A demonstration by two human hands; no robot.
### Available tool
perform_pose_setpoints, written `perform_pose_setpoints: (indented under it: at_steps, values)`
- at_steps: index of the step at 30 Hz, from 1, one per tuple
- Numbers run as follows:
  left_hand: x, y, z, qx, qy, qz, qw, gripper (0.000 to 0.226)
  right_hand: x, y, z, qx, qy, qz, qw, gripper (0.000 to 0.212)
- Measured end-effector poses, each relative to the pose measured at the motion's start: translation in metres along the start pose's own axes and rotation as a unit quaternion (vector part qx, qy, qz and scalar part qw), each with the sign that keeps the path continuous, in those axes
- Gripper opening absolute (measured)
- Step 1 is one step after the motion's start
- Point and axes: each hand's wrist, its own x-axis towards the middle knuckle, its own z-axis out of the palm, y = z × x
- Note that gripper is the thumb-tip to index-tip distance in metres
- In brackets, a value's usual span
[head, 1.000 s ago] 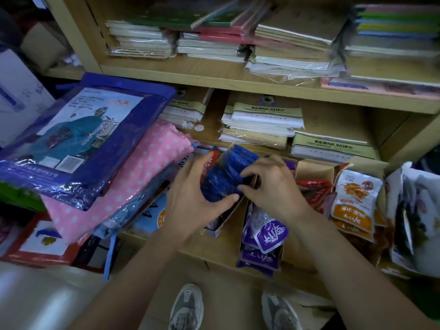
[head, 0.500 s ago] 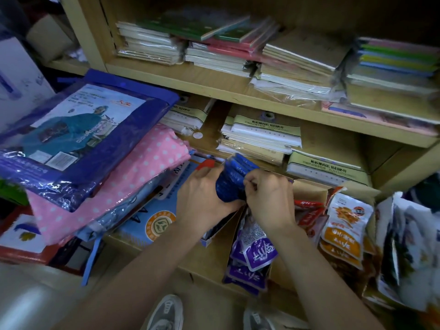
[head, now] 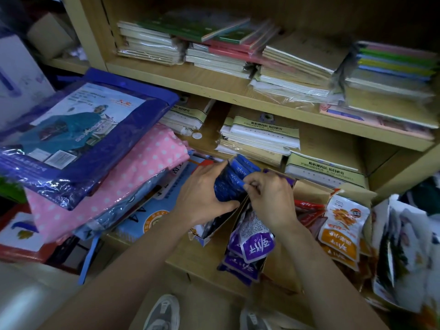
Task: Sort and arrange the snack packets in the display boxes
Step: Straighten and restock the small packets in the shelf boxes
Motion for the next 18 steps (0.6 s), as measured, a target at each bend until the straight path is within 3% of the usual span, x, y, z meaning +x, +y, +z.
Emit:
perform_pose_setpoints:
  at_steps: [6,12,18]
  values:
    - [0.004,-0.004,0.0,-0.049,0.005,-0.014,0.999,0.087,0.001,-0.005,-0.002,0.016,-0.018,-0.001,1.0,0.035]
    - [0.007,-0.003,-0.006,-0.056,-0.056,-0.005,0.997,0.102,-0.004,0.004,-0.015,0.008,-0.025,0.001,1.0,0.032]
    - [0.005,-0.011,-0.002,-0.081,0.006,0.038,0.996,0.071,0.0,0.002,-0.019,-0.027,-0.046,0.004,0.999,0.011]
